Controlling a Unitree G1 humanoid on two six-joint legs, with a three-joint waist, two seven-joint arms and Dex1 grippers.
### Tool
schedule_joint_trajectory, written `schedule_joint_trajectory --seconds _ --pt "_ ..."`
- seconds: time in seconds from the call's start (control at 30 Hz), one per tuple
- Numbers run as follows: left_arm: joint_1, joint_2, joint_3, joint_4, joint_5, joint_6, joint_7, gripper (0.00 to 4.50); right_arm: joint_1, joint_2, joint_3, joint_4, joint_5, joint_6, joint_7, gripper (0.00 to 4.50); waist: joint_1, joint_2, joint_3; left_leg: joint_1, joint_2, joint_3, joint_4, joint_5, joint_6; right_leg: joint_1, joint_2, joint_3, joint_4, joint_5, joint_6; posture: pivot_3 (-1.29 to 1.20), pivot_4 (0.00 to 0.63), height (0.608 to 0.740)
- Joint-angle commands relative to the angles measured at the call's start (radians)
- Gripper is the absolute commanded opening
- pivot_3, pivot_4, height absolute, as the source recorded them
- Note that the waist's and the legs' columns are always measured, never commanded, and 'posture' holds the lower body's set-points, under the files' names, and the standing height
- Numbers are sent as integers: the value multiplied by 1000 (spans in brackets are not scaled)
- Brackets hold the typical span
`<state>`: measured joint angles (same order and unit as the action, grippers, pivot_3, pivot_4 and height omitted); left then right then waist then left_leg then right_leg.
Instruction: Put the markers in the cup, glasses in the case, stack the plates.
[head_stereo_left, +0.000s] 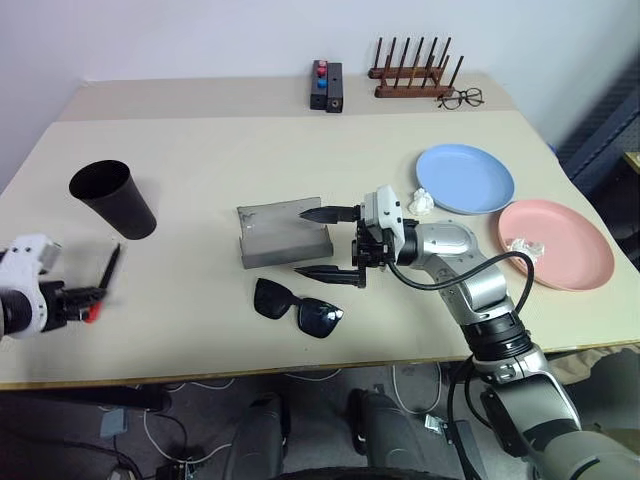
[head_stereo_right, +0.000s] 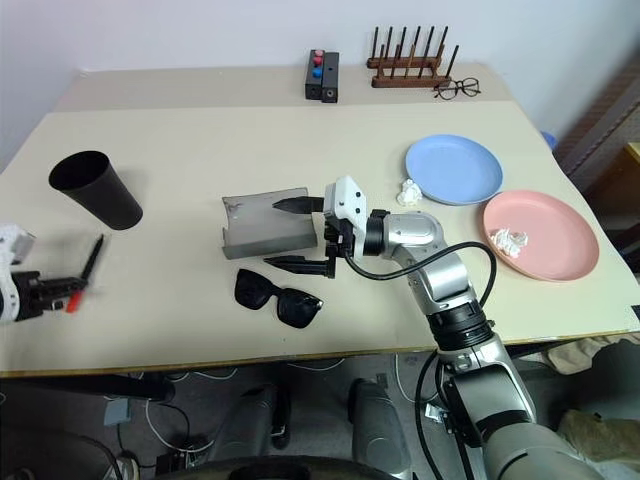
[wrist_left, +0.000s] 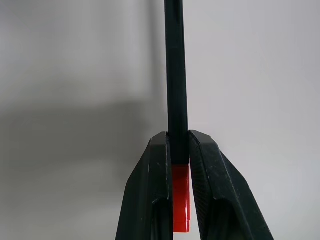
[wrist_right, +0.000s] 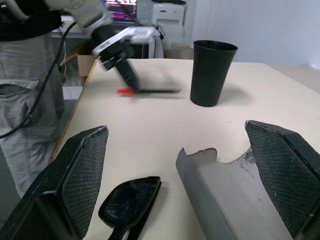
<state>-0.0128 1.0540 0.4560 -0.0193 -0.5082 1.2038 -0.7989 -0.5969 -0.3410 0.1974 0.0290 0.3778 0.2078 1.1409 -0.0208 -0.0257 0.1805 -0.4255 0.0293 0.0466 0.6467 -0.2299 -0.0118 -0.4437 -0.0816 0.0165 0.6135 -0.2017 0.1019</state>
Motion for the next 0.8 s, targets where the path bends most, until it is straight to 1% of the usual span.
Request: schedule_joint_trajectory --seconds 0.03,0.23,0.33,0.4,0.47,0.5,0.6,0.63,0.7,0.77,0.8 --pt "33 31 -5 -61 -15 -12 -37 522 -19 8 -24 -9 15 -21 -6 4500 0 1 0 0 0 0 0 0 0 0 0 0 0 0 0 0 150 740" --pt "-10 26 -113 -161 10 -130 -52 522 -18 4 -31 -6 11 -29 -17 4500 7 1 0 0 0 0 0 0 0 0 -1 0 -1 0 -1 0 150 740" --pt "-62 -43 -181 -229 64 -297 -6 522 -17 2 -35 -3 7 -33 -23 4500 8 1 0 0 0 1 0 0 -1 0 -2 0 -1 0 -1 0 150 740" --pt "-104 -58 -240 -229 89 -324 1 522 -20 3 -36 2 6 -35 -24 4500 6 0 0 0 0 1 0 0 -1 0 -2 0 -1 0 -1 0 150 740" --pt "-203 -111 -304 -218 123 -374 45 522 -21 3 -39 -2 6 -35 -30 4500 6 1 1 0 0 1 0 0 0 0 -1 0 -1 0 -1 0 150 740" --pt "-250 -139 -315 -208 127 -384 66 522 -22 3 -40 -4 7 -34 -34 4500 9 1 1 0 0 1 0 0 0 0 0 0 -1 0 -1 0 150 740" --pt "-371 -235 -292 -164 158 -457 168 522 -25 -1 -46 -4 9 -32 -39 4500 10 1 0 -1 -2 1 2 0 0 1 1 0 0 0 0 0 150 740" --pt "-418 -282 -271 -145 183 -532 230 522 -27 -3 -48 0 8 -33 -41 4500 9 0 0 -1 -3 1 2 0 0 1 1 0 0 0 0 0 150 740" --pt "-479 -344 -241 -116 217 -632 317 522 -31 -7 -51 7 6 -36 -44 4500 9 -1 0 0 -3 1 2 0 0 2 1 0 0 1 2 0 150 740" --pt "-552 -388 -220 -89 218 -630 381 522 -37 -5 -55 21 2 -45 -48 4500 9 -1 0 0 -3 1 2 0 0 2 2 0 0 2 4 0 150 740" --pt "-586 -413 -202 -76 223 -657 420 522 -40 -3 -56 31 -1 -52 -51 4500 9 -1 0 0 -3 1 3 0 0 2 2 0 0 2 4 0 150 740"
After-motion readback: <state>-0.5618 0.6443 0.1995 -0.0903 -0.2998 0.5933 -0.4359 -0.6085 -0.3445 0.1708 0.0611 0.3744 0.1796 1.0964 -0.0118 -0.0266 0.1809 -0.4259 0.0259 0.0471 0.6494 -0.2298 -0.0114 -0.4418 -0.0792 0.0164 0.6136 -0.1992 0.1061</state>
